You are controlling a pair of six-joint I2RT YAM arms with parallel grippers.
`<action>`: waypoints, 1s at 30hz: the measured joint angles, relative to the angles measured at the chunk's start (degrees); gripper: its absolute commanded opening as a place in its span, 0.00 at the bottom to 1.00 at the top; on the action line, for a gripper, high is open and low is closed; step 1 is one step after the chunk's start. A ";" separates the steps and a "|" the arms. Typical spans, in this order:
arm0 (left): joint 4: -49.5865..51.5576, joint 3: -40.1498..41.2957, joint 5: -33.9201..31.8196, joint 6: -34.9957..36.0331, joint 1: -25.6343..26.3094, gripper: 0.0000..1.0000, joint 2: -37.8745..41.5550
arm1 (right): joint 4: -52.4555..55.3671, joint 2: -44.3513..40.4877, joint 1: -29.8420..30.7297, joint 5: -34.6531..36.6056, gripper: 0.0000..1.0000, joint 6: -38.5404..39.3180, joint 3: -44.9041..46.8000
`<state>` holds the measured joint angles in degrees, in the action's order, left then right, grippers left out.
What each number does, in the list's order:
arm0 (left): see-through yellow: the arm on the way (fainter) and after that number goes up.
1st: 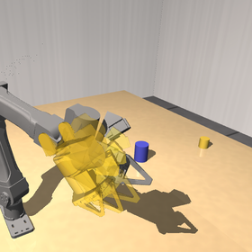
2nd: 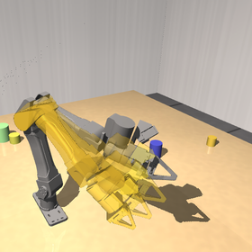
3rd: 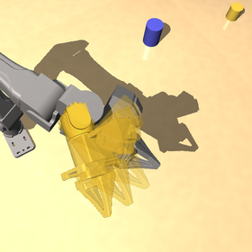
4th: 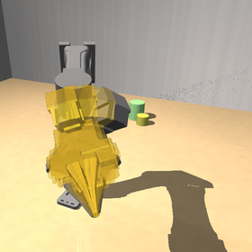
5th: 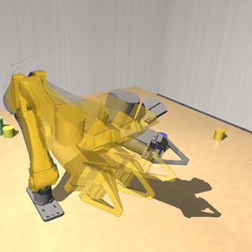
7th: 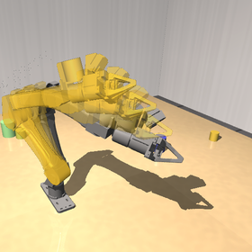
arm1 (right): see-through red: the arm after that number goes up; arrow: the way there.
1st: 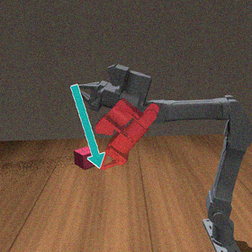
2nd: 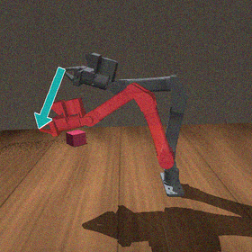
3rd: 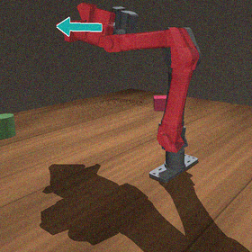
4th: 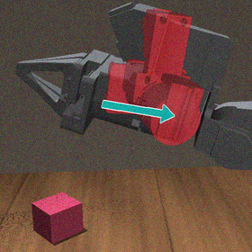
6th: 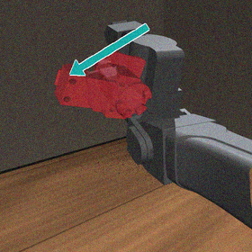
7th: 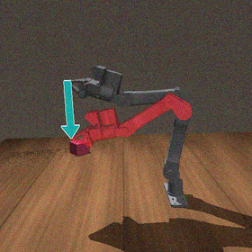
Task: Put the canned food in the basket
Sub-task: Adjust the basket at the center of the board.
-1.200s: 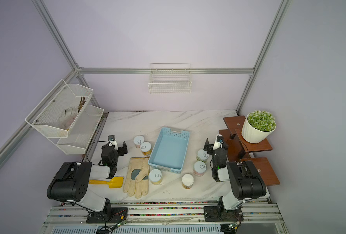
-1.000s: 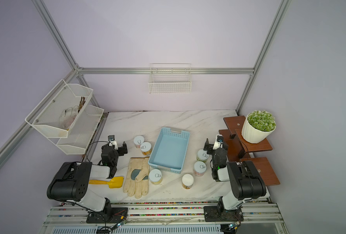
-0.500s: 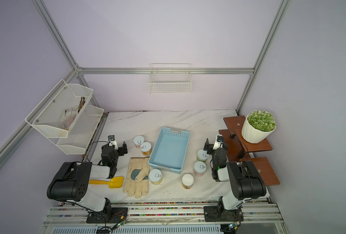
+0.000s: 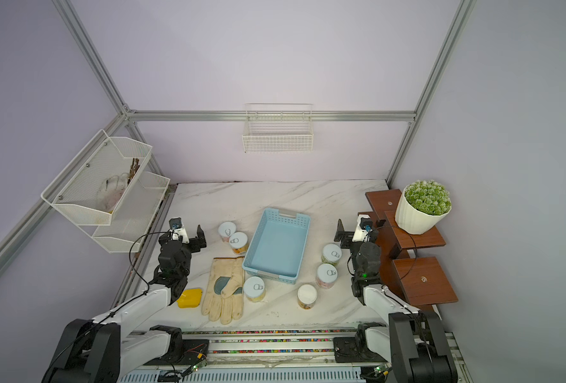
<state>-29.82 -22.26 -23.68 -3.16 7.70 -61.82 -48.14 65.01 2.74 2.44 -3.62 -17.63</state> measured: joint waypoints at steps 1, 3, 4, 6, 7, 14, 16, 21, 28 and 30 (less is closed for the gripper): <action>2.78 -0.59 -0.24 -1.33 0.22 1.00 2.03 | 2.43 -1.44 0.00 -0.96 0.99 -0.92 -0.61; 8.48 -1.79 -0.57 -5.25 0.35 1.00 5.31 | 7.06 -3.58 0.00 -2.23 0.99 -2.73 -1.90; 12.07 -2.71 -0.90 -7.98 0.37 1.00 6.62 | 10.14 -4.66 0.00 -2.56 0.99 -4.07 -2.97; 19.15 -5.07 -1.86 -13.27 0.46 1.00 7.98 | 15.96 -5.99 0.00 -2.75 0.99 -6.78 -5.40; 23.17 -6.80 -2.51 -16.24 0.46 1.00 8.13 | 19.45 -6.40 0.00 -2.73 0.99 -8.46 -7.06; 42.93 -16.02 -2.47 -28.85 0.48 1.00 7.19 | 42.29 -5.03 0.00 0.59 0.99 -19.89 -18.08; 46.51 -16.85 -1.79 -31.43 0.48 1.00 7.34 | 46.45 -4.02 0.00 -0.46 0.99 -21.35 -19.30; 50.56 -16.31 4.66 -33.94 0.48 1.00 8.96 | 53.24 -2.29 0.09 -5.88 0.99 -23.63 -19.52; 51.21 -19.30 16.57 -33.64 4.42 1.00 3.69 | 59.52 -0.57 4.59 -8.94 0.99 -25.79 -20.02; 52.33 -21.33 17.77 -33.24 8.07 1.00 0.72 | 61.51 -0.15 6.78 -8.92 0.99 -25.97 -20.70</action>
<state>22.50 -43.59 -5.91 -36.40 15.77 -61.10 13.37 64.86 9.52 -6.48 -29.58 -38.33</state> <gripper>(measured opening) 0.998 0.990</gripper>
